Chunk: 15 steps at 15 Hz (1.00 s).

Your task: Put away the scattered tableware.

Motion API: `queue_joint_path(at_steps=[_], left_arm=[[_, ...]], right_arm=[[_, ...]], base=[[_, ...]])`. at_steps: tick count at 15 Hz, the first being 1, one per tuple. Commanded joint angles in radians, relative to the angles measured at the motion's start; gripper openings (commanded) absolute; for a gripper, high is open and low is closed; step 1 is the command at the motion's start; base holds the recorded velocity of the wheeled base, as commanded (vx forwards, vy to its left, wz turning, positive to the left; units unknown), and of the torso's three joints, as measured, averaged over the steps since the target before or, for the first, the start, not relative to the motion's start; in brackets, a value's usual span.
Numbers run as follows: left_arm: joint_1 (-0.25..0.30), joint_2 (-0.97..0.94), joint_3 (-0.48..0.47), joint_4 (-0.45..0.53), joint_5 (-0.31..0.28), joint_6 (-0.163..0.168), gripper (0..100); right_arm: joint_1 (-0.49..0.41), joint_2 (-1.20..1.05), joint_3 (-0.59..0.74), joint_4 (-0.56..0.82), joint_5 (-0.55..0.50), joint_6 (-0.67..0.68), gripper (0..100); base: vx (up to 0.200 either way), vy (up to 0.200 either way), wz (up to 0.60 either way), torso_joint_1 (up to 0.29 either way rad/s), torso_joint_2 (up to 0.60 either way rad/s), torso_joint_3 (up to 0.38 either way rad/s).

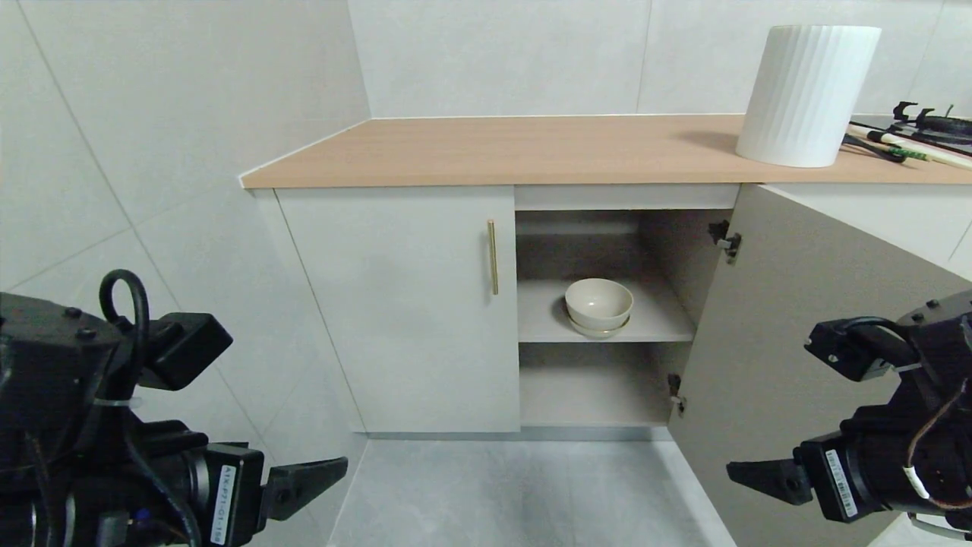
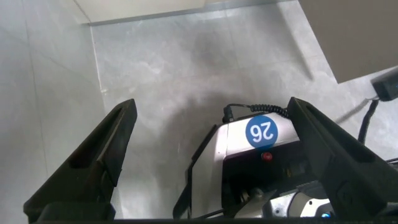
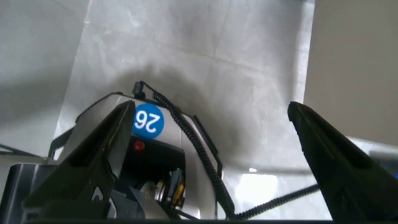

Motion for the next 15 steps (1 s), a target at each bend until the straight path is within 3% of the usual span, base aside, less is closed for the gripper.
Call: queue_joint_path(at_steps=[1, 5, 6, 9, 12, 15], left_arm=[[0.000, 0.000, 0.001, -0.001, -0.001, 0.001, 100], [0.000, 0.000, 0.001, -0.001, -0.001, 0.001, 100], [0.000, 0.000, 0.001, -0.001, -0.001, 0.001, 100], [0.000, -0.001, 0.001, -0.001, -0.001, 0.001, 100], [0.000, -0.006, 0.001, -0.001, -0.001, 0.001, 100], [0.000, -0.004, 0.001, -0.001, -0.001, 0.001, 100]], right_arm=[[0.000, -0.045, -0.005, 0.047, 0.007, -0.023, 100], [0.000, -0.113, -0.005, 0.133, 0.030, -0.110, 100], [0.000, -0.197, -0.017, 0.276, 0.067, -0.221, 100], [0.000, -0.245, -0.049, 0.408, 0.067, -0.280, 100], [-0.008, -0.251, -0.057, 0.420, 0.036, -0.285, 100], [-0.090, -0.235, -0.081, 0.414, -0.009, -0.282, 100]], base=[[0.000, -0.200, 0.00, 0.012, 0.01, -0.007], [0.000, -0.200, 0.00, 0.001, 0.01, 0.001], [0.000, -0.200, 0.00, -0.002, 0.00, 0.002], [0.000, -0.200, 0.00, 0.002, 0.00, 0.004], [0.000, 0.000, 0.00, 0.000, 0.00, 0.000], [0.000, 0.000, 0.00, 0.000, 0.00, 0.000]])
